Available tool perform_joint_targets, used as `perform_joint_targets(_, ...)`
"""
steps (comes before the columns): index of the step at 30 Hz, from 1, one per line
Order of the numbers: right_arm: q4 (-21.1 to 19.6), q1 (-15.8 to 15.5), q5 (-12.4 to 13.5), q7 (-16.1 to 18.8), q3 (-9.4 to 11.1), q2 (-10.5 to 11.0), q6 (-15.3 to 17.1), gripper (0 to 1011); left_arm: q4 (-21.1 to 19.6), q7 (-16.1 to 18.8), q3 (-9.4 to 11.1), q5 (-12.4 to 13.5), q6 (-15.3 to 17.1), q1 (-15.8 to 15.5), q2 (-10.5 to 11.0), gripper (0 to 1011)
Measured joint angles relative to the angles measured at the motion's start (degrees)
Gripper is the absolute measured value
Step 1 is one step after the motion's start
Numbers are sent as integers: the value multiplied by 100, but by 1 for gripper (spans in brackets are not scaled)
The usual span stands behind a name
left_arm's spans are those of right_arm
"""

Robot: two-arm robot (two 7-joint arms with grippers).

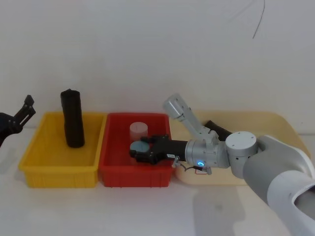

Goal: Pick up the garbage bag with the one hand and transfer it to the other hand.

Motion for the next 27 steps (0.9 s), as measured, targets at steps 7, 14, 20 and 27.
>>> perform_joint_targets(7, -4, -5, -8, -1, 7, 2, -1, 658, 0, 0, 0, 0, 0, 0, 0, 1000)
perform_joint_targets(14, -172, -81, 37, -5, -68, 52, 61, 658, 0, 0, 0, 0, 0, 0, 0, 1000)
perform_joint_targets(20, -247, -112, 84, -5, -112, 74, 103, 658, 0, 0, 0, 0, 0, 0, 0, 1000)
perform_joint_targets(27, -302, -136, 118, -6, -144, 91, 137, 658, 0, 0, 0, 0, 0, 0, 0, 1000)
